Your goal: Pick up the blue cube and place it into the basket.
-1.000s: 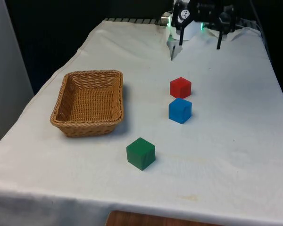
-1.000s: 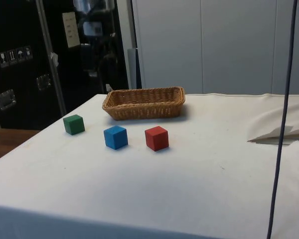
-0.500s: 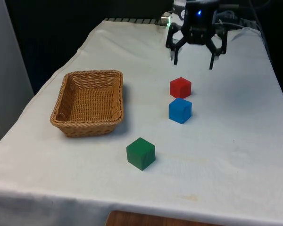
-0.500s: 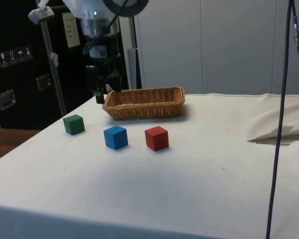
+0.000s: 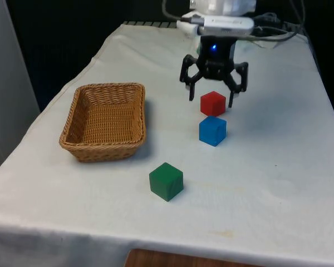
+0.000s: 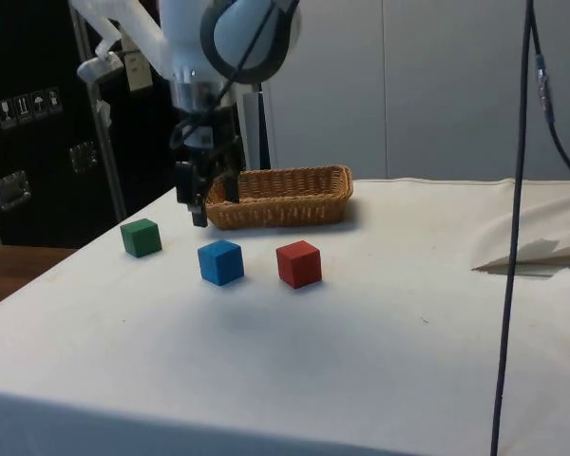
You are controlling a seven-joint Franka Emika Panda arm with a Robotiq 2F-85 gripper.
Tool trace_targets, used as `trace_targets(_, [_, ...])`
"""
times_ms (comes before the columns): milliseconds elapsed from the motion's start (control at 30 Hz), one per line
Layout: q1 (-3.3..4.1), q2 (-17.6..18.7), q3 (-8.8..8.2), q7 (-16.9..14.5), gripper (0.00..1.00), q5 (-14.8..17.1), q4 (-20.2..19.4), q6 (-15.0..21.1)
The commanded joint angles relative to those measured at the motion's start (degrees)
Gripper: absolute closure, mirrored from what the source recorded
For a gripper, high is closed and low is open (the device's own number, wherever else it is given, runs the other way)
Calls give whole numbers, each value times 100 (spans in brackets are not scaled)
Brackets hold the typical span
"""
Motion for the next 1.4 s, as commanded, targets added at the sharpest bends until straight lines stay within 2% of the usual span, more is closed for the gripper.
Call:
trace_targets(0, [-23,115,-11,-11,0,11,34,103])
trace_targets(100, [-11,252,-52,11,0,11,69,195])
trace_targets(133, [-11,195,-52,0,0,0,52,132])
trace_targets(267, [-6,464,-69,92,0,0,143,304])
trace_targets(500, [-6,705,-34,229,0,6,286,292])
trace_targets(533, [-23,779,-6,241,0,57,321,355])
trace_targets(700, [-17,922,-23,327,0,46,413,378])
trace_targets(1000, [11,1020,-46,476,0,6,453,361])
trace_targets(1033, [-6,1008,-34,435,0,11,441,338])
trace_targets(1133, [46,1014,-63,521,0,-23,453,355])
trace_targets(1267, [40,1020,-57,510,0,-17,464,338])
trace_targets(1333, [40,1020,-52,510,3,-11,464,338])
trace_targets(1367, [40,1020,-52,504,11,-11,464,338])
